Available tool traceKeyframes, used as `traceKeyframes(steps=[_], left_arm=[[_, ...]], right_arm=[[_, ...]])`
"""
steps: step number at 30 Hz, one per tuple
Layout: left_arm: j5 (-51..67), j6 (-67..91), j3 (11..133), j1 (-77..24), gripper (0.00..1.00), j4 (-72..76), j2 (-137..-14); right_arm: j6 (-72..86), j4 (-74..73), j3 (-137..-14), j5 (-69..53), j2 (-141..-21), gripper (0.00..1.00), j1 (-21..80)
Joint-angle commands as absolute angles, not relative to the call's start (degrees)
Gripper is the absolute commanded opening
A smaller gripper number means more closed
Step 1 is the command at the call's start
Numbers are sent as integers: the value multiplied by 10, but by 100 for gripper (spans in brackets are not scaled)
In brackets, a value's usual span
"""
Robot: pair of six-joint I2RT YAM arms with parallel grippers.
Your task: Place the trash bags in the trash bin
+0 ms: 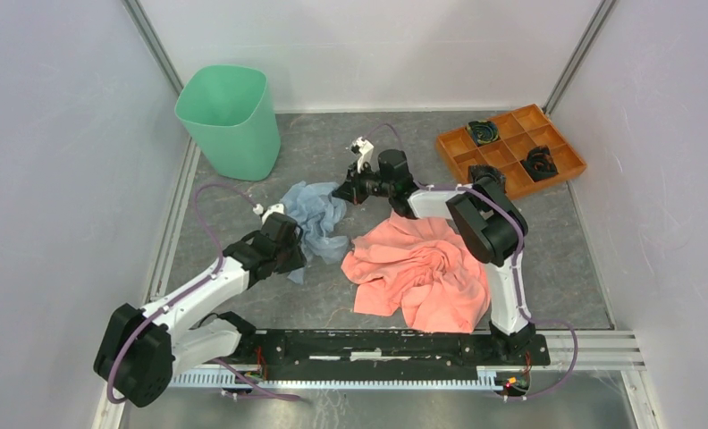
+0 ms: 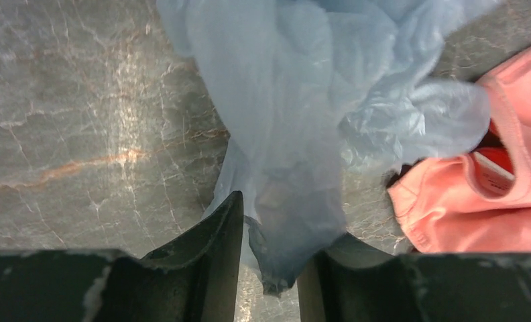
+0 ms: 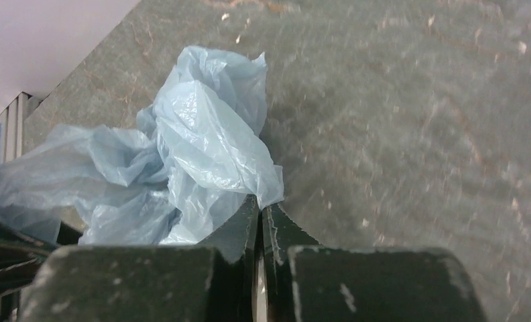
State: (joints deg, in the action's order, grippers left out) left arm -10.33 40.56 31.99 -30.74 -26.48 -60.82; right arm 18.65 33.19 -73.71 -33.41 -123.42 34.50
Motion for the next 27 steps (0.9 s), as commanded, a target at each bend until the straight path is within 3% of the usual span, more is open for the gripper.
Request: traceKeyframes(steps=[1,10,17,23,27], left_arm=[[-98,472,286,-310,41,-217,-583],[-171,536,264,-309,56,-254,-550],[-165,572,227,-308,59,-238,-525],[-206,561,254,-308,16,-272,-526],[-273,531,307,-308,6,-329,-484]], right_arm=[[215,306,-692,-310,-1163,3,345],[259,298,-600,-332,-1097,0,321],[243,262,-556,-330,-1043,1,302],[163,170,-580,-284,-1016,3,301],[76,36,-644,-205,-1024,1,301]])
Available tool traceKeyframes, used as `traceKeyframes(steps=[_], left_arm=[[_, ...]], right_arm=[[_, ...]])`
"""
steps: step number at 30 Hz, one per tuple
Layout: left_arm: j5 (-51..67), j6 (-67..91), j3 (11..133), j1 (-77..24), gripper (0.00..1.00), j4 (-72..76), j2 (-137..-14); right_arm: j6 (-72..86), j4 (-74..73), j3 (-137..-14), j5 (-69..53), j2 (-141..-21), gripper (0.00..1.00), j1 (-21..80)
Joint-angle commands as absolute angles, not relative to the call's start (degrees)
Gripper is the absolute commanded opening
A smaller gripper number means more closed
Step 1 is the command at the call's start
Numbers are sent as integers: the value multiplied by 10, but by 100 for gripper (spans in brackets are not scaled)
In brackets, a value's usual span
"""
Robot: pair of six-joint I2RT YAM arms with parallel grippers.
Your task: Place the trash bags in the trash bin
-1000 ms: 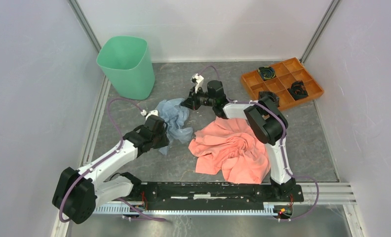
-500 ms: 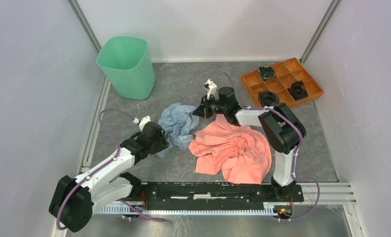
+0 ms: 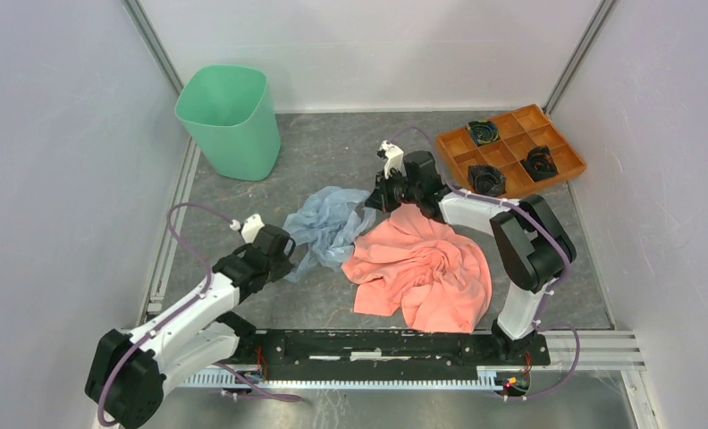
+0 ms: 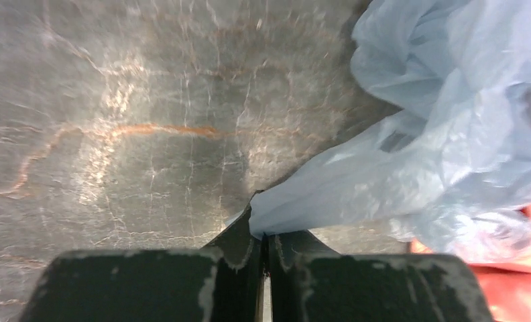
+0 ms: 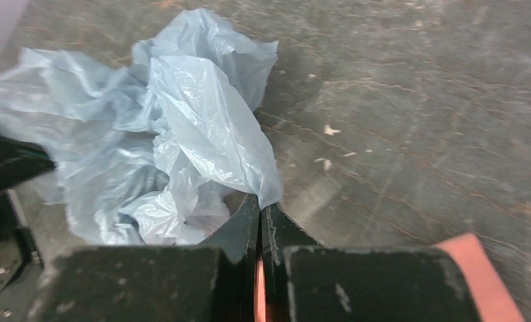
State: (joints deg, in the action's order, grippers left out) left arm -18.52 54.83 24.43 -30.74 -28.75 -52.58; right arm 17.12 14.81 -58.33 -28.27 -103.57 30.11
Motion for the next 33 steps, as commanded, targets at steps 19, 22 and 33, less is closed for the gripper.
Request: traceKeyframes(steps=[19,22,33], left_arm=[[-460,406,457,-308,2,-403,-392],[-462,397,463,-308,2,-399,-408],[-338,372,479,-299,2,-395,-552]], right_arm=[[51,51,-564,-92,-833,0,300],[52,65,-545,-90,-814,0,300],[39,44,-549,-96,-848,1,304]])
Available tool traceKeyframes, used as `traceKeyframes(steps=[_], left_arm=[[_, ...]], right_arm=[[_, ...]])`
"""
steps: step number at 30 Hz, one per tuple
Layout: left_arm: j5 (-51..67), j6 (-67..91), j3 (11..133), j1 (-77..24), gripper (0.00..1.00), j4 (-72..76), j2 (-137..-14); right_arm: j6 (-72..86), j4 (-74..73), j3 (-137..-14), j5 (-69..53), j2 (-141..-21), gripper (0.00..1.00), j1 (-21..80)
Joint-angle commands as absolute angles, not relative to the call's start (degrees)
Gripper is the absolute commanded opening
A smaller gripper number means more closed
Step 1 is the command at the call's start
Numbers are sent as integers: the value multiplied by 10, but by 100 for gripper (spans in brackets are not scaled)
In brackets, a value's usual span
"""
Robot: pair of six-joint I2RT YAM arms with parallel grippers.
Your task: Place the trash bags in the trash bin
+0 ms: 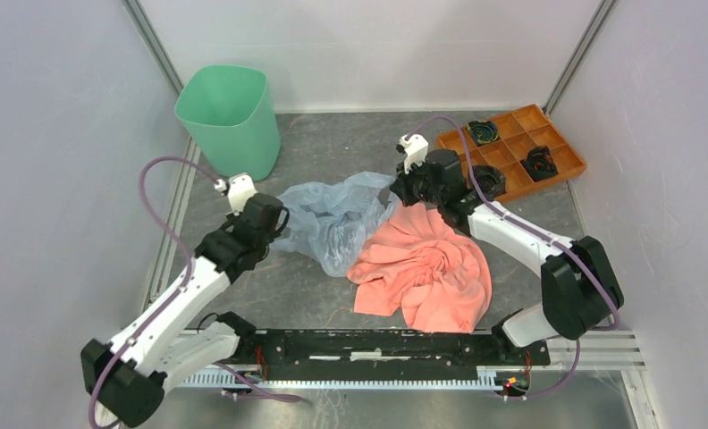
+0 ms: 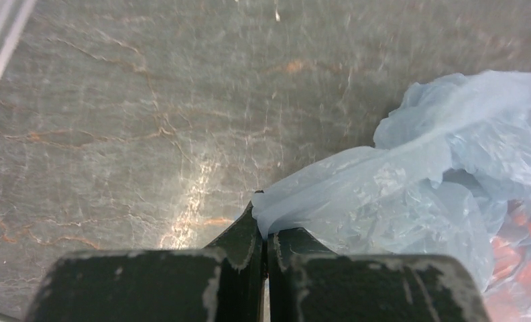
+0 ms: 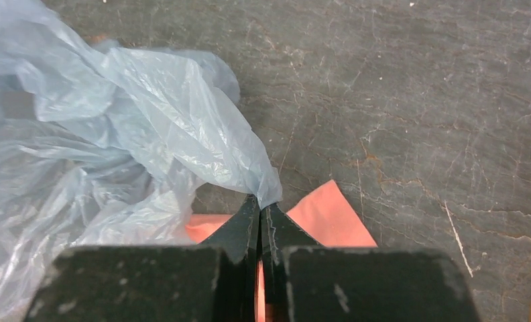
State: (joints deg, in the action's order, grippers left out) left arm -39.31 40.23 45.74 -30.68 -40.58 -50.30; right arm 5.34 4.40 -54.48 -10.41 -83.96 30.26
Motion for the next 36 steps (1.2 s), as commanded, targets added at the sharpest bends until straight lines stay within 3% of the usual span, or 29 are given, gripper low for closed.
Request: traceKeyframes(steps=[1,4,11,12,16,26,33,36], left_arm=[[-326,373,482,-295,2,-398,-569],[-305,372,493,-280,2,-408,-600],[-269,354,496,-272,2,-384,-566],[-263,353,493,-272,2,-380,-561],[-260,353,485,-272,2,-373,-555],[-273,338,518,-267,4,-373,-575],[-217,287,779,-248,2,-367,-609],[-128,263,828,-247,2,-274,-556]], right_arm=[[39,40,-550,-91,-848,2,305],[34,26,-554,-67,-846,5,305],[20,2,-572,-61,-855,24,305],[20,2,-573,-70,-859,24,305],[43,28,-566,-133,-869,1,305],[158,126,-572,-201,-841,0,282],[127,19,-806,-194,-839,0,260],[76,69,-795,-166,-740,1,287]])
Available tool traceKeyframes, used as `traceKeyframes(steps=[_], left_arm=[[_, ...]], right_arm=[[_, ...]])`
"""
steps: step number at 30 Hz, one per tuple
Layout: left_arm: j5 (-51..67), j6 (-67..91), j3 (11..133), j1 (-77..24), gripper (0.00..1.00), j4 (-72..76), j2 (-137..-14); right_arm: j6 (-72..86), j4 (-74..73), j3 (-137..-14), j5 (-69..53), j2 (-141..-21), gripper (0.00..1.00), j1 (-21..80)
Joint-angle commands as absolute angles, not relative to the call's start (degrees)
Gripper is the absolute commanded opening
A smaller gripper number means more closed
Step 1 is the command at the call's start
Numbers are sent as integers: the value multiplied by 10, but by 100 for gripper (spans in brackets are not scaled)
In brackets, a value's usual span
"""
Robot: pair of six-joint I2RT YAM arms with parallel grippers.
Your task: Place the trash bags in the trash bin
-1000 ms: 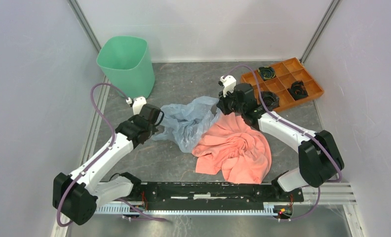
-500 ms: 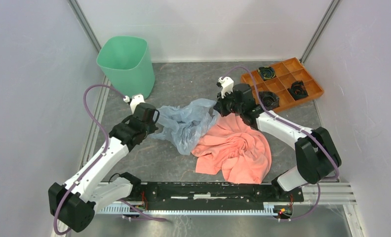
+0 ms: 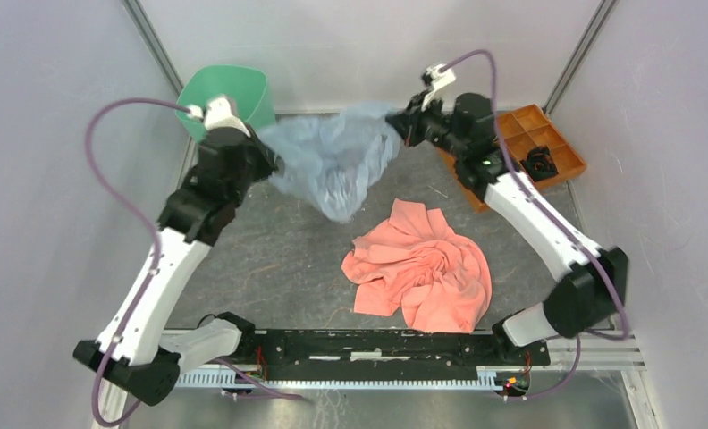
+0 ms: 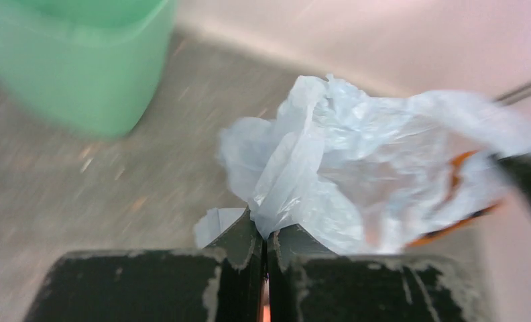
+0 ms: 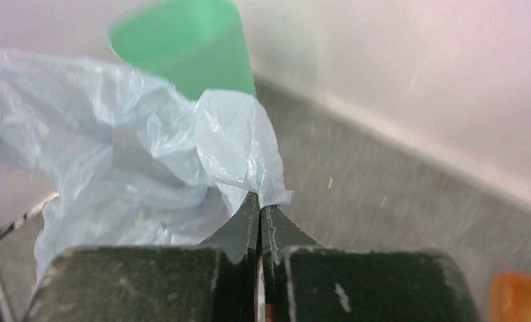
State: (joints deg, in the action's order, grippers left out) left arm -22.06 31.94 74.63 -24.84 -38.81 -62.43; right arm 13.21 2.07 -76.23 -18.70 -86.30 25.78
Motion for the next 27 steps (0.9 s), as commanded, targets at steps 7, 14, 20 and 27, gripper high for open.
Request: traceKeyframes(steps=[7,14,20,27], left_arm=[[-202,309,644,-248,2,-180,-470],[-188,392,494,-247,2,-331,-559],[-146,350,542,-247,2,-283,-508],[-123,283,787,-247,2,-254,-512]], right_arm=[[48,261,-531,-94,-613,1,312],[156,188,-445,-239,-774,1,313],[141,158,-516,-243,-784,1,313],[85,84,-754,-203,-712,1,313]])
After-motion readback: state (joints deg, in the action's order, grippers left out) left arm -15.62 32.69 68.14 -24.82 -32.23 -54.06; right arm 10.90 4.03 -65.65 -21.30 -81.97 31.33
